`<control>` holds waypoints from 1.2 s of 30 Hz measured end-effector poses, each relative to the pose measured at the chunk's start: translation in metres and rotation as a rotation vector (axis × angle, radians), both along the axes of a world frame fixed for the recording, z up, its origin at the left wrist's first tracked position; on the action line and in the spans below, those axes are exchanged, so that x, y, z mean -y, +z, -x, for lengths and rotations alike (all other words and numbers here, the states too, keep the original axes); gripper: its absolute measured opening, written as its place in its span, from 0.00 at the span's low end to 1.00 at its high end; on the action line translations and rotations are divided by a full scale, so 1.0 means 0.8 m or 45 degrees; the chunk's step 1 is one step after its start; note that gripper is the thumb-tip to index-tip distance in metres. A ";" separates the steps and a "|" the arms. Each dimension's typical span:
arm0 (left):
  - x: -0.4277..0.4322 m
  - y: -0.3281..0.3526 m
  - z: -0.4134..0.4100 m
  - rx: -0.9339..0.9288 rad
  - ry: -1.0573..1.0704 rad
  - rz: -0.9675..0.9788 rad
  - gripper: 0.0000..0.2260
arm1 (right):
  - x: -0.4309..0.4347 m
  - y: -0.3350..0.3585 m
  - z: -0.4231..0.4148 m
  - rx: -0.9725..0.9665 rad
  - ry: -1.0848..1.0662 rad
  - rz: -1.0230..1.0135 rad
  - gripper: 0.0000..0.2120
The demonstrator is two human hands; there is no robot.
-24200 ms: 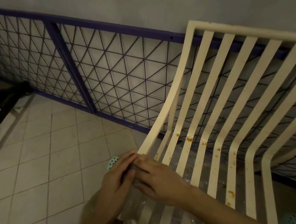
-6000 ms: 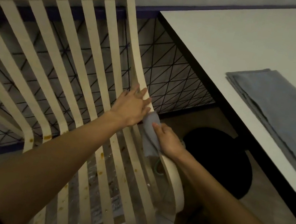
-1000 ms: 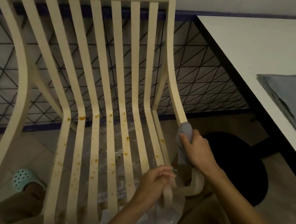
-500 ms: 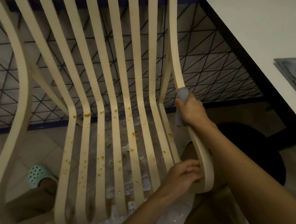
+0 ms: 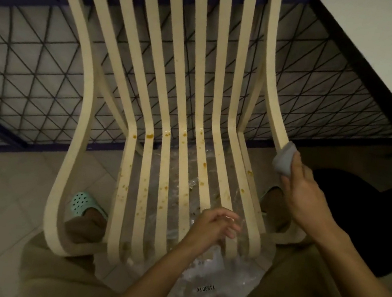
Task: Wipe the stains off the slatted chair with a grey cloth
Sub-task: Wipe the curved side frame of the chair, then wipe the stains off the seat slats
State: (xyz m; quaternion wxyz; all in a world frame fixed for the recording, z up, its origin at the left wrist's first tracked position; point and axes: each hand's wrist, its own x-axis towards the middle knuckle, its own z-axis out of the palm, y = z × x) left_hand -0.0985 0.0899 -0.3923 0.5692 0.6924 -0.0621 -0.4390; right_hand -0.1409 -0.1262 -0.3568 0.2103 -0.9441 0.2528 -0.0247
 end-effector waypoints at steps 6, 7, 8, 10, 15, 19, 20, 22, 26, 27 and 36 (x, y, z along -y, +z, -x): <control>-0.060 -0.006 0.011 -0.056 0.169 -0.029 0.10 | -0.022 0.001 0.050 0.025 0.071 0.216 0.30; -0.072 -0.007 0.016 -0.072 0.199 -0.028 0.10 | -0.029 0.000 0.055 0.036 0.117 0.275 0.29; -0.085 -0.010 0.022 -0.079 0.227 -0.039 0.09 | -0.040 -0.002 0.061 0.048 0.175 0.307 0.28; -0.106 -0.018 0.031 -0.078 0.312 -0.061 0.09 | -0.067 -0.010 0.066 0.064 0.305 0.226 0.25; -0.146 -0.013 0.020 -0.113 0.585 -0.047 0.07 | -0.155 -0.018 0.027 0.144 0.597 -0.376 0.20; -0.153 -0.005 0.009 -0.282 0.684 0.009 0.07 | -0.224 -0.021 -0.013 0.232 0.670 -0.643 0.15; -0.156 -0.008 0.008 -0.282 0.710 0.023 0.07 | -0.241 -0.024 -0.019 0.198 0.671 -0.664 0.13; -0.165 -0.010 0.010 -0.227 0.781 0.083 0.09 | -0.272 -0.031 -0.023 0.119 0.703 -0.740 0.11; -0.202 -0.019 0.006 0.069 0.922 -0.088 0.06 | -0.310 -0.039 -0.028 -0.066 0.669 -1.201 0.19; -0.214 -0.019 0.002 0.130 0.954 -0.112 0.05 | -0.314 -0.041 -0.030 -0.087 0.637 -1.264 0.21; -0.289 -0.045 -0.032 0.829 0.915 -0.582 0.15 | -0.282 -0.082 -0.030 -0.107 0.395 -1.152 0.14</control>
